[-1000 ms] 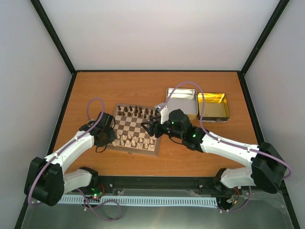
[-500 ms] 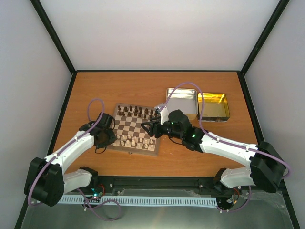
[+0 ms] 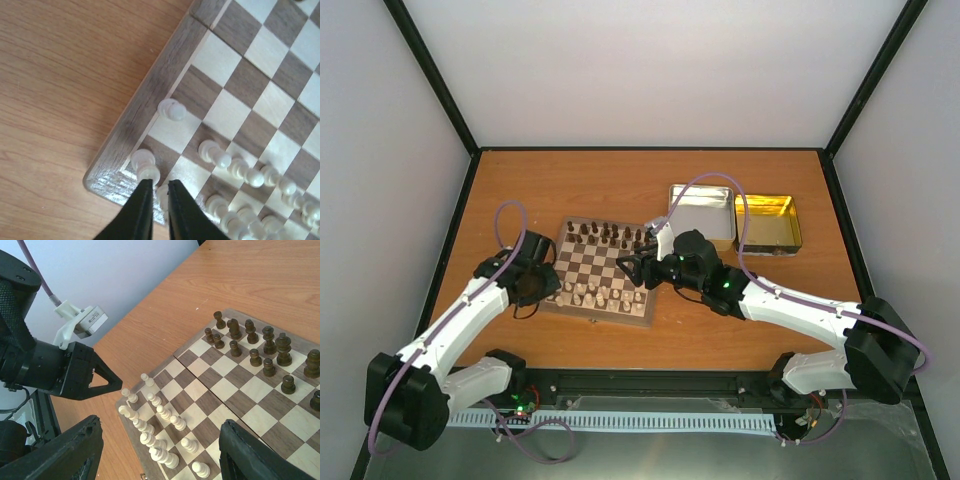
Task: Set up the chess pieces on the board
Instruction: Place the chess piece on the chessboard, then adjust the chess piece on the chessboard.
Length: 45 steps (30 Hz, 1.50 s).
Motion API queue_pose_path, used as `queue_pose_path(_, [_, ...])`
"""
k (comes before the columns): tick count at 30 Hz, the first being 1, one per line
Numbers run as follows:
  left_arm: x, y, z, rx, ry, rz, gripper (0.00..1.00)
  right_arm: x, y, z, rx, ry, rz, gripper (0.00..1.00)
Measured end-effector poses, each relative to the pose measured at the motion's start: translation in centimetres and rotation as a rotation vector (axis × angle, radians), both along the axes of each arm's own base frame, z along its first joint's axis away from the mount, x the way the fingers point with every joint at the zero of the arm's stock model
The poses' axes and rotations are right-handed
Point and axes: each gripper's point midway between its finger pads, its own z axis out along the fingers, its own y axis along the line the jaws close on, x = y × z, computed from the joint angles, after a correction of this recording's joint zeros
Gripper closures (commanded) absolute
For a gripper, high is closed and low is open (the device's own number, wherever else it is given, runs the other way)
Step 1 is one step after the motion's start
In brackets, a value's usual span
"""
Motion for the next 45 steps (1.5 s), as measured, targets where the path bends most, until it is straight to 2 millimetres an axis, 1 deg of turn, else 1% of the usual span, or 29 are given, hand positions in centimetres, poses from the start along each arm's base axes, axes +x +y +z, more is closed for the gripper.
queue_pose_path(4, [-0.9, -0.2, 0.1, -0.022, 0.018, -0.014, 0.95, 0.0, 0.0, 0.0, 0.000, 0.000, 0.000, 0.36])
queue_pose_path(10, [-2.1, -0.9, -1.3, -0.058, 0.086, -0.036, 0.95, 0.0, 0.0, 0.0, 0.002, 0.003, -0.002, 0.36])
queue_pose_path(18, [-2.5, -1.8, -2.8, -0.093, 0.152, -0.055, 0.96, 0.1, -0.1, 0.0, 0.001, 0.003, -0.005, 0.36])
queue_pose_path(24, [-2.2, -2.4, -3.0, -0.116, 0.151, -0.068, 0.97, 0.1, -0.1, 0.0, 0.001, 0.003, -0.006, 0.36])
queue_pose_path(31, [-2.3, -2.4, -3.0, -0.119, 0.156, -0.071, 0.96, 0.2, -0.2, -0.2, -0.003, 0.006, -0.011, 0.36])
queue_pose_path(34, [-2.7, -2.6, -3.4, -0.130, 0.171, -0.078, 0.97, 0.1, -0.3, -0.6, -0.009, 0.013, -0.014, 0.36])
queue_pose_path(39, [-4.3, -2.9, -4.6, -0.160, 0.225, -0.101, 0.97, 0.1, -0.4, -0.8, -0.009, 0.018, -0.016, 0.36])
queue_pose_path(45, [-4.4, -3.7, -4.4, -0.200, 0.225, -0.124, 0.96, 0.1, -0.4, -0.8, -0.008, 0.021, -0.017, 0.36])
